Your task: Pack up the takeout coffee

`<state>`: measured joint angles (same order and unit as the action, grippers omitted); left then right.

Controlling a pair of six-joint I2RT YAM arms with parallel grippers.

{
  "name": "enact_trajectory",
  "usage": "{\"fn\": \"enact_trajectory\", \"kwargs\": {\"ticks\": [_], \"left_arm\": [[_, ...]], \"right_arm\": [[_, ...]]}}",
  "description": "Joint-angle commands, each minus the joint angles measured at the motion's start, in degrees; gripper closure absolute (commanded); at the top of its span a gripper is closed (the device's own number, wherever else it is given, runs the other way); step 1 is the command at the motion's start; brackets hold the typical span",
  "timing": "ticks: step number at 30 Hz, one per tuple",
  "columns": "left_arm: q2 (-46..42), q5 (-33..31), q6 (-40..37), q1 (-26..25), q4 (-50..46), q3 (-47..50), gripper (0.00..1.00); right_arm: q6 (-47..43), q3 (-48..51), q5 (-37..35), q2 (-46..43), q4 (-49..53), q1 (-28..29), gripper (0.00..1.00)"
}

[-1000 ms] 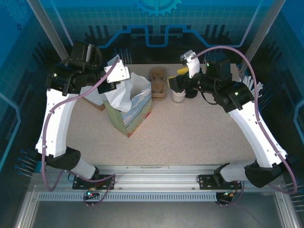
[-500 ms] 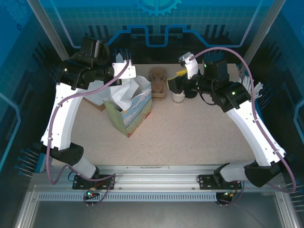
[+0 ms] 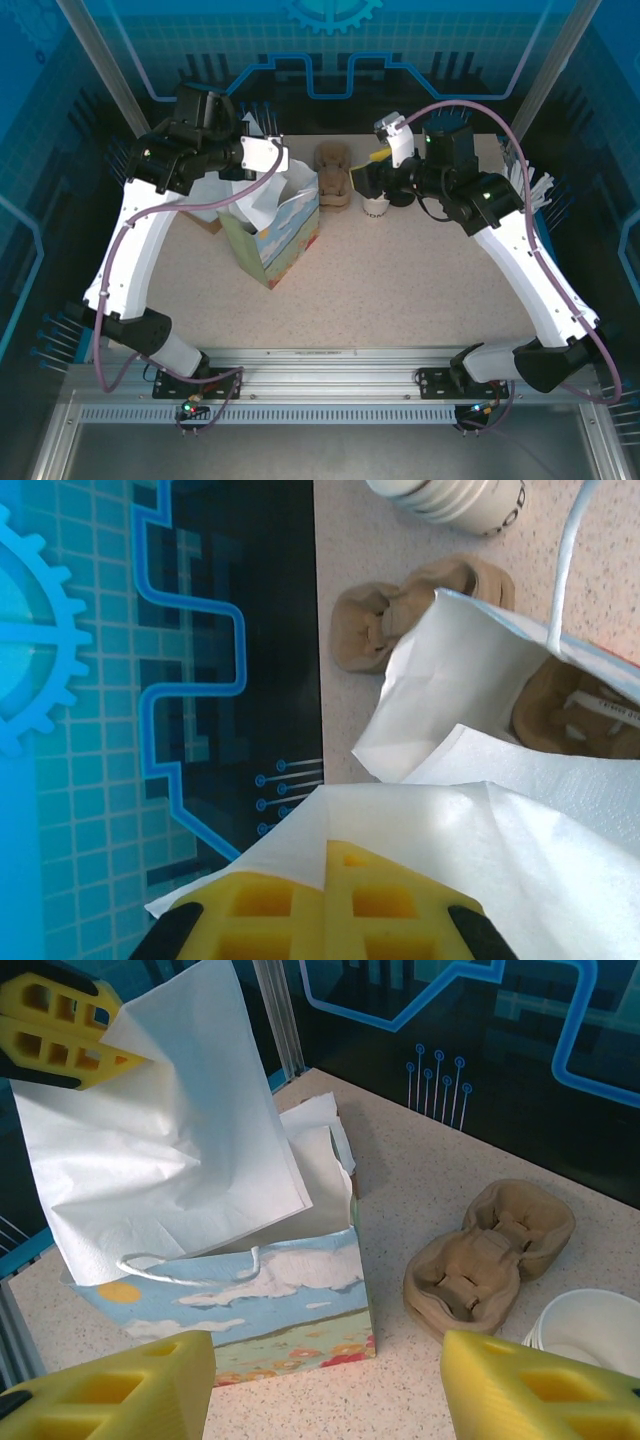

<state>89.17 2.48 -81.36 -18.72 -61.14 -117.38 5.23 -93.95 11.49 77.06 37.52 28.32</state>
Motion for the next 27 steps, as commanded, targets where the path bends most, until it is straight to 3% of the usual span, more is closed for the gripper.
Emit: {"fn": "enact_trajectory", "kwargs": {"ticks": [1, 12, 20, 27], "left_arm": [[-2.5, -1.7, -1.1, -0.5, -1.8, 1.6, 1.0], [-7.5, 8.0, 6.2, -0.6, 4.4, 14.9, 0.98], [-8.3, 18.0, 11.7, -0.6, 16.3, 18.5, 0.98], [-7.7, 22.6, 11.4, 0.1, 15.8, 15.7, 1.0]], "right_arm": [[1.2, 1.1, 1.0, 0.1, -1.8, -0.6, 0.37], [1.4, 1.9, 1.7, 0.1, -2.2, -0.6, 0.37], [1.5, 3.1, 2.0, -0.2, -2.4, -0.6, 0.37], [1.1, 3.3, 1.5, -0.1, -2.4, -0.6, 0.37]]}}
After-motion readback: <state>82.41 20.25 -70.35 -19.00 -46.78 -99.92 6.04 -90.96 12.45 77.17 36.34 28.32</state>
